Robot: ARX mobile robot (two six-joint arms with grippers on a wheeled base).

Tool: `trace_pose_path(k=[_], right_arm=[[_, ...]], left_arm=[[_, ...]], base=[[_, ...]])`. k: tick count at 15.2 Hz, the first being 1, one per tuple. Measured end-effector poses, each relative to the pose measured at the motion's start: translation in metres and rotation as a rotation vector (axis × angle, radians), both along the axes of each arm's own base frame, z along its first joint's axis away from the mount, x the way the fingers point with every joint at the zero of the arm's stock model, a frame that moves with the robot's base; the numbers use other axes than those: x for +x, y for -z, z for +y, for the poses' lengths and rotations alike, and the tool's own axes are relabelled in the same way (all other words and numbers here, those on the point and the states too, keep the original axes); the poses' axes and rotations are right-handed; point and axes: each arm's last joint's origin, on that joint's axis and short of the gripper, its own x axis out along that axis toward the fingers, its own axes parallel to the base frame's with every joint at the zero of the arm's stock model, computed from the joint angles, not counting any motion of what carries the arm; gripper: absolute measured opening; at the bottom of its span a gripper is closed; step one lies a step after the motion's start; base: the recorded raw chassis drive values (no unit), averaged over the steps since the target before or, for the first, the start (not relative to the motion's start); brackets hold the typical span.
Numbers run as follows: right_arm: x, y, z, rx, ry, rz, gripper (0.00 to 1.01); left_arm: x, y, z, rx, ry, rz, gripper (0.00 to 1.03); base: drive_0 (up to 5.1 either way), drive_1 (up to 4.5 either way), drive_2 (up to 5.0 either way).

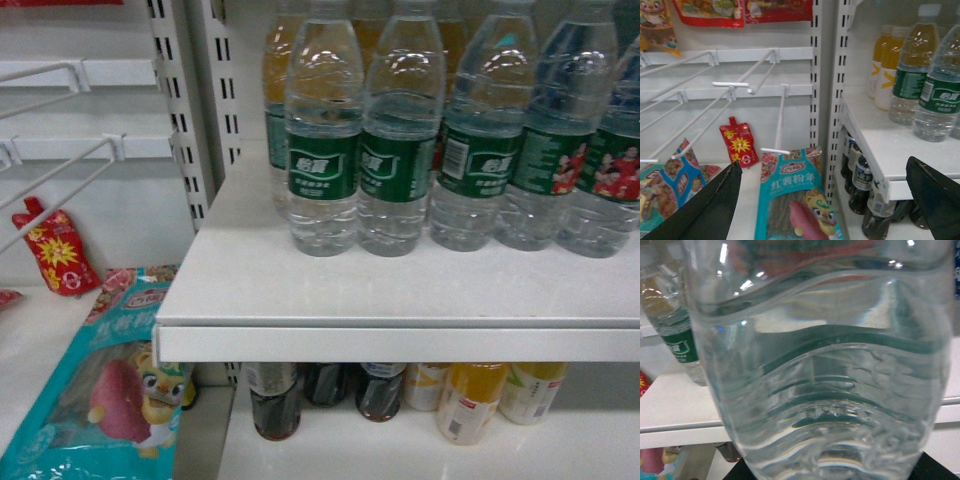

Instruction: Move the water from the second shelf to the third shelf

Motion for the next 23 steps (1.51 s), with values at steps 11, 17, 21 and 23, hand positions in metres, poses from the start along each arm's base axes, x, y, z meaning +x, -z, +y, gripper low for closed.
trace_pose_path(k=[11, 17, 21, 23], right_arm=[[-0.001, 0.000, 0.001, -0.052, -0.011, 0.029, 0.39], [0.032, 0.012, 0.008, -0.176, -0.054, 0.062, 0.39], [0.075, 0.009, 0.017, -0.158, -0.067, 0.090, 0.39], [0.093, 0.013, 0.021, -0.147, -0.073, 0.126, 0.39]], left_arm=[[0.000, 0.000, 0.000, 0.000, 0.002, -0.002, 0.98], [0.000, 0.000, 0.000, 0.000, 0.002, -0.003, 0.98], [0.000, 0.000, 0.000, 0.000, 0.002, -0.003, 0.98], [0.000, 0.000, 0.000, 0.000, 0.002, -0.002, 0.98]], base=[[-4.8, 2.43, 2.4], [-4.8, 2.43, 2.4], [-3.6, 1.82, 1.8], [0.0, 0.00, 0.0]])
